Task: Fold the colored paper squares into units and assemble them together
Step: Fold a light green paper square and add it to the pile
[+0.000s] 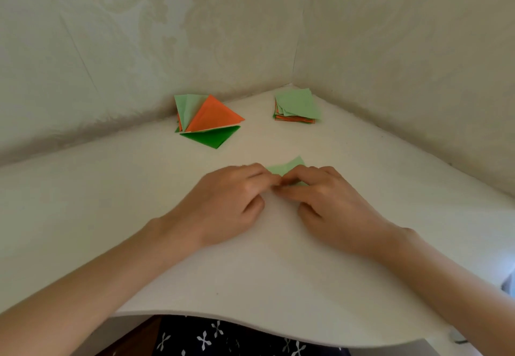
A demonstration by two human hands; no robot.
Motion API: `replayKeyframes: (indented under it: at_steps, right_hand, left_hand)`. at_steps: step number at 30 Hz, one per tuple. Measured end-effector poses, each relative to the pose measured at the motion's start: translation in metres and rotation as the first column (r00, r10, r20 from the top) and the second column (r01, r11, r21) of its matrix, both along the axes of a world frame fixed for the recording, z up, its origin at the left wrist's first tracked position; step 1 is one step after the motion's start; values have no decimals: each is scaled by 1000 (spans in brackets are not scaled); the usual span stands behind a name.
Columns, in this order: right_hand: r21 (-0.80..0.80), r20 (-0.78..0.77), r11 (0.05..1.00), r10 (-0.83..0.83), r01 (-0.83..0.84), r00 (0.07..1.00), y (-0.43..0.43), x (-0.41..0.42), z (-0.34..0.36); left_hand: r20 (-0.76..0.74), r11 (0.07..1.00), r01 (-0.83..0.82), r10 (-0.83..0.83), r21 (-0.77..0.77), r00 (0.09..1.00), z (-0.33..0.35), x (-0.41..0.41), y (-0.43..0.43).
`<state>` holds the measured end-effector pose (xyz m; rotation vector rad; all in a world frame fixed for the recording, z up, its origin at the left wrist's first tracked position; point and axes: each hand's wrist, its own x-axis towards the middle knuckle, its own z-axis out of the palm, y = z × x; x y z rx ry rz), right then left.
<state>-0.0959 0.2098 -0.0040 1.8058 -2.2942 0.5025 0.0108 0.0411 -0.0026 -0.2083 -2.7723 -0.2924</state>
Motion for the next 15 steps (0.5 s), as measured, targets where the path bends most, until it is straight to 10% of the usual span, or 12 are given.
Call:
replayKeyframes:
  at_steps: [5, 15]
  right_hand:
    - [55, 517, 997, 14, -50, 856, 14, -21, 21]
    - [62, 401, 990, 92, -127, 911, 9, -54, 13]
  left_hand:
    - [24, 999, -34, 33, 37, 999, -5, -13, -9]
    - [7, 994, -24, 23, 102, 1000, -10, -27, -27]
